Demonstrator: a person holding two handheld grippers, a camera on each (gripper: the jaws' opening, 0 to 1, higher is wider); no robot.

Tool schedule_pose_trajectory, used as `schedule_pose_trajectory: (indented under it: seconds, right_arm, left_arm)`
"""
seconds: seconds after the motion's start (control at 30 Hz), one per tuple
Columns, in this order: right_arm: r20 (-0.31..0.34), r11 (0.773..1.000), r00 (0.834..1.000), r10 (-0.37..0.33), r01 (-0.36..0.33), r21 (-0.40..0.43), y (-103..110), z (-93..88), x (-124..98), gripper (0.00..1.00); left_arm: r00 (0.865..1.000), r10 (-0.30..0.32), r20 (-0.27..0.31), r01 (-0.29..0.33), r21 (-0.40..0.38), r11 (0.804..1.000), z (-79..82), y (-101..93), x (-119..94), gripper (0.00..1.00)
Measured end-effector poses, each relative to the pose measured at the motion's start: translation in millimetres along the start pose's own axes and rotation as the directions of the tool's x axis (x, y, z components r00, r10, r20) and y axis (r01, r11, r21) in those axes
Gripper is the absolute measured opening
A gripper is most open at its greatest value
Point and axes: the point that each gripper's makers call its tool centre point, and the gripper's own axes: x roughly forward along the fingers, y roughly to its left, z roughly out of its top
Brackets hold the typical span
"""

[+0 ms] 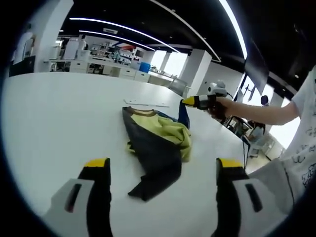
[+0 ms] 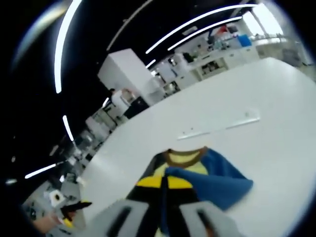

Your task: Fold the garment on the visible template until the final outline fits inside the template.

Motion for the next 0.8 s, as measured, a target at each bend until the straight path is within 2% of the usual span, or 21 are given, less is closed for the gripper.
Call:
schedule_pose_trajectory:
  seconds: [0.4,0.8]
  right_arm:
    - [-0.011,0.998,0.998,-0.055,0.055,0.0,-17.6,-1.8,27.3,0.0]
    - [-0.06,0.989,0.988,-0.14,0.136,-0.064,-52.6,-14.2,43.7,0.0]
  left_arm:
    - [1.0,-0.001,-0.001,0.001,-0.007,1.0,1.3,1.1,5.4,0.85]
    - [1.0,0.015,-0.002,-0.015,-0.026,1.0,-3.5,4.3,2.6,0.85]
